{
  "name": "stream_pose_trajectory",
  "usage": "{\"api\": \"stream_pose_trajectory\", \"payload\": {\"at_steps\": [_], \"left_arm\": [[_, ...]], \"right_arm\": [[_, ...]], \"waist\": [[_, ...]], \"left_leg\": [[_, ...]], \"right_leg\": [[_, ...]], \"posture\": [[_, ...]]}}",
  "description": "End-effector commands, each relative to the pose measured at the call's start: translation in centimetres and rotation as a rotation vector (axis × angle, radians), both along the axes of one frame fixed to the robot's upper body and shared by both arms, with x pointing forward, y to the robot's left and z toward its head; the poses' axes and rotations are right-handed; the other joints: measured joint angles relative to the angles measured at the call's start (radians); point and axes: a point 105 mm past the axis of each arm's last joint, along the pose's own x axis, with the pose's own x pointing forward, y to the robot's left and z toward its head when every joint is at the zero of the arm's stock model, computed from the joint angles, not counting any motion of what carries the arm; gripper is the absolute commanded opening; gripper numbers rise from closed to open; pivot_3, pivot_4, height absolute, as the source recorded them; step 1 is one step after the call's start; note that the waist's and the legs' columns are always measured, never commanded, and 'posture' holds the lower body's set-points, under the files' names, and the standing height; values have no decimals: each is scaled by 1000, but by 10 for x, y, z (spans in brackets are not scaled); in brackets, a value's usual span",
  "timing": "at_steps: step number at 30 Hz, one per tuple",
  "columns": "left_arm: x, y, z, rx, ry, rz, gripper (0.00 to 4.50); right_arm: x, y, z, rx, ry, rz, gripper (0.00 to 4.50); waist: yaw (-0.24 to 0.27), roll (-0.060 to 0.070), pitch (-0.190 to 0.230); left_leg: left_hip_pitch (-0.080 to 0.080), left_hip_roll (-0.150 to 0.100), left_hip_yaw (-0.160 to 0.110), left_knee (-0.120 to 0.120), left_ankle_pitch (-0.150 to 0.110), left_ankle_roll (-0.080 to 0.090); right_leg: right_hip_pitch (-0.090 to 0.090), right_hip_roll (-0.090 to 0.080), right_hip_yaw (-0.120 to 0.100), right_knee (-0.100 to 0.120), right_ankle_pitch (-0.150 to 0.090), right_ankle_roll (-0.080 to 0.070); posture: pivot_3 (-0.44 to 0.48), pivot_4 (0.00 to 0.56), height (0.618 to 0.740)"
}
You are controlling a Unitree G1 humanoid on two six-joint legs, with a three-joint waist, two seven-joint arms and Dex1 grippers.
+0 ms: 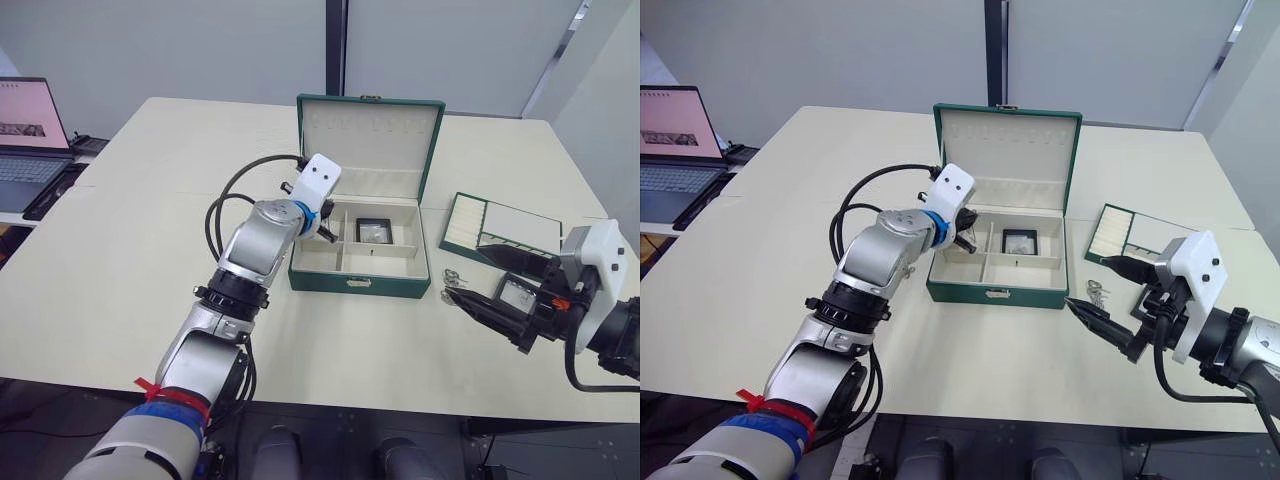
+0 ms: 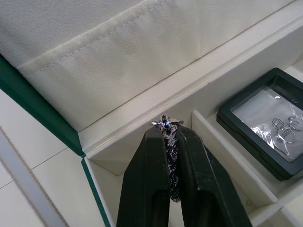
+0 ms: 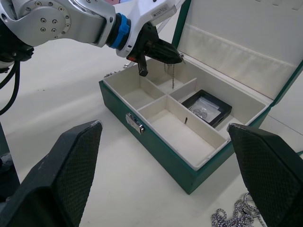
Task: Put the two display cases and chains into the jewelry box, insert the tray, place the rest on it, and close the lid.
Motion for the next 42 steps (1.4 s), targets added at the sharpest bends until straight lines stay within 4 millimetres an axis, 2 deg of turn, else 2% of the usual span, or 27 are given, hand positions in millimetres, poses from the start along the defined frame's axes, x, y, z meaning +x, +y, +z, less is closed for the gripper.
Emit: {"api": "stream_pose_trajectory", "payload": {"at_steps": [1,8,18,25,28,31,35,37,42], "left_arm": [[-2,-2,15,7,-57,-9,21],[-2,0,11,0,-40,-9,21],[-3,-4,12,-21,-28,-29,3140],[-5,-5,14,-21,-27,-43,3140],[-11,-15,21,-60,-39,-113,3140],[-31,-25,34,-146,-46,-267,3140],[-81,-17,41,-205,10,-551,4020],[-105,-2,44,-260,15,-635,4472],[-142,37,46,-349,24,-688,4472]], "right_arm": [[-1,2,8,-10,-47,16,4500],[-1,1,6,-12,-48,13,4500],[-2,0,6,-13,-48,11,4500],[-1,1,5,-10,-48,16,4500],[-1,1,4,-11,-49,18,4500],[0,0,5,-15,-52,20,4500],[0,-1,5,-21,-54,24,4500],[-2,0,2,-15,-42,36,4500],[-12,7,-11,10,8,71,4500]], "waist": [[0,0,0],[0,0,0],[0,0,0],[0,0,0],[0,0,0],[-1,0,0],[-11,1,0],[-12,2,-1],[-7,2,-1]], "left_leg": [[0,0,0,0,0,0],[0,0,0,0,0,0],[0,0,0,0,0,0],[0,0,0,0,0,0],[0,0,0,0,0,0],[0,0,0,0,0,0],[2,2,1,-1,0,0],[3,2,2,-1,0,0],[4,2,1,0,0,0]], "right_leg": [[0,0,0,0,0,0],[0,0,0,0,0,0],[0,0,0,0,0,0],[0,0,0,0,0,0],[0,0,0,0,0,0],[0,0,0,0,0,0],[0,1,1,1,0,0],[0,1,1,1,0,0],[3,0,0,0,0,0]], "posture": [[0,150,740],[0,150,740],[0,150,740],[0,150,740],[0,150,740],[0,150,740],[0,150,740],[0,150,740],[0,150,740]]}}
